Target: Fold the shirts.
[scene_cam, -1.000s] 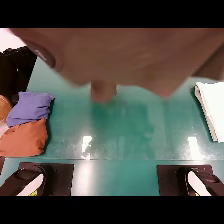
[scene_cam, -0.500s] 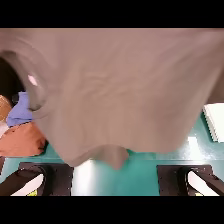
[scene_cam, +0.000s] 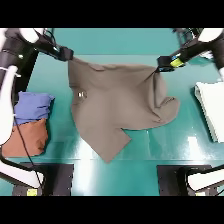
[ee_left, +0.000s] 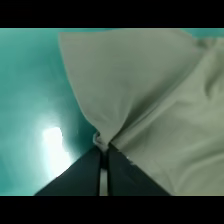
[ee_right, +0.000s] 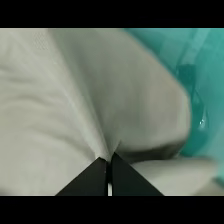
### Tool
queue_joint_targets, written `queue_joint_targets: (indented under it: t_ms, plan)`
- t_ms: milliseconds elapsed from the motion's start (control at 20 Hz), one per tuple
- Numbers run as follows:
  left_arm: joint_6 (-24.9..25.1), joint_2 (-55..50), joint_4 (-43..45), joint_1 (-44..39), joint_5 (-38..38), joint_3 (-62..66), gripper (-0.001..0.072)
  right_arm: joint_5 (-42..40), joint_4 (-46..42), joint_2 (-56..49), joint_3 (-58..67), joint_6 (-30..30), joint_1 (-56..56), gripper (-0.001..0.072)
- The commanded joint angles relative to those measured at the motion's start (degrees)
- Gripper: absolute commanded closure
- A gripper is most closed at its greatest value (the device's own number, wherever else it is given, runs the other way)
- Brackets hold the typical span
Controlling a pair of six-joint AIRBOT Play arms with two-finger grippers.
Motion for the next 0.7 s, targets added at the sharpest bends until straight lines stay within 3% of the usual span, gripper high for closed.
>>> queue_joint_targets:
  t_ms: [0, 50, 100, 150, 200, 250, 450, 550, 650]
  plan:
    - [-2.4, -5.9, 0.3, 0.0, 5.6, -0.3, 0.0657, -9.6, 1.2, -8.2, 0.0, -0.2, 0.3, 0.0697]
    - [-3.3, -5.9, 0.4, 0.0, 6.6, -0.3, 0.0393, -11.5, 3.1, -8.9, 0.0, -0.2, -0.5, 0.0697]
    - [-3.7, -5.9, 0.5, 0.0, 6.6, 0.1, 0.021, -12.9, 5.7, -9.3, 0.0, -0.2, -1.3, 0.0694]
    - [-3.8, -5.7, 0.8, 0.0, 6.5, 0.1, 0.0199, -14.1, 8.7, -9.4, 0.0, -0.2, -2.3, 0.0613]
    - [-4.2, -5.4, 1.3, 0.0, 5.0, 0.8, 0.0199, -14.6, 11.5, -9.1, 0.1, -0.2, -3.4, 0.0344]
    - [-4.8, -5.4, 1.7, 0.3, 1.3, 2.3, 0.0198, -14.3, 14.1, -8.7, 0.1, -0.3, -4.8, 0.0174]
    - [-4.5, -4.2, 1.0, 3.8, -20.4, 6.7, 0.02, -2.6, 17.1, -3.8, 0.0, -5.3, -11.1, 0.0199]
    - [-4.2, -1.0, 1.1, 4.4, -23.8, 2.5, 0.0207, 3.6, 17.1, -1.3, 0.0, -6.6, -13.7, 0.0207]
    - [-4.4, 4.4, 0.9, 4.4, -22.5, -5.9, 0.0207, 7.5, 17.0, 1.4, 0.0, -7.2, -15.9, 0.0207]
